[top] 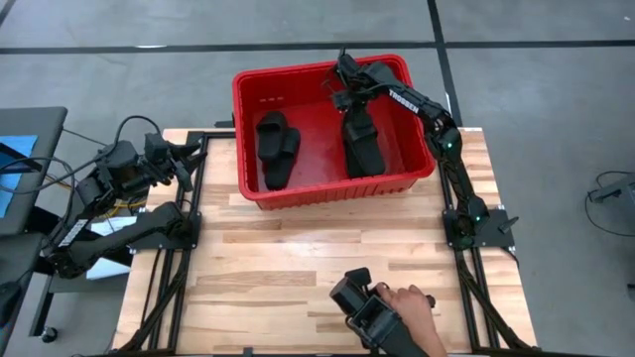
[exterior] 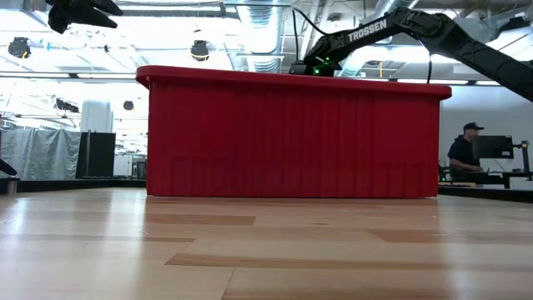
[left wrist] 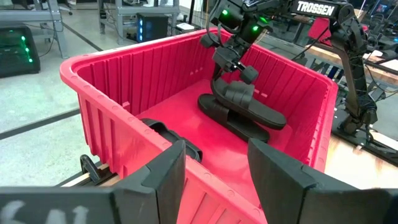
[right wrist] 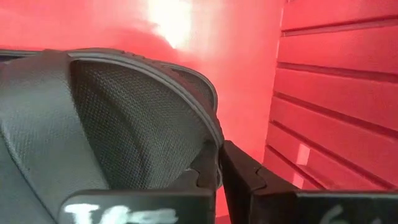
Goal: Pick and place slides into bin
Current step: Put the black slide into the red bin
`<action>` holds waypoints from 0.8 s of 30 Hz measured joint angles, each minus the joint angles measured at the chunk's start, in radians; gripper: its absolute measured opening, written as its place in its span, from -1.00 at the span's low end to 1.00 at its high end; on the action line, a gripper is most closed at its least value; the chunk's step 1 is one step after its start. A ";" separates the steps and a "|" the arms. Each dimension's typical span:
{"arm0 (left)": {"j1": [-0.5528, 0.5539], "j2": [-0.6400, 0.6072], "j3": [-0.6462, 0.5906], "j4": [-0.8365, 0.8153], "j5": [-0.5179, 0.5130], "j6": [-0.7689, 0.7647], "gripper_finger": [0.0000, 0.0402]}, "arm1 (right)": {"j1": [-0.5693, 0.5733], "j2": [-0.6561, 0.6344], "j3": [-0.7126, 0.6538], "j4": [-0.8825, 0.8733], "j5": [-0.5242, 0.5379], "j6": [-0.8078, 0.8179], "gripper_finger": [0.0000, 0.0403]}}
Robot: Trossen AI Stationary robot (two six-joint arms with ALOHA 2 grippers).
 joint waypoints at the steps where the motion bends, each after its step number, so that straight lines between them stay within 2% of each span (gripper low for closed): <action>1: 0.000 0.000 0.000 0.000 0.000 0.000 -0.18 | -0.002 0.000 0.000 0.000 0.000 0.005 -0.99; 24: 0.000 0.000 0.000 0.001 0.000 -0.015 -0.18 | -0.004 -0.089 -0.001 -0.019 -0.049 0.060 -1.00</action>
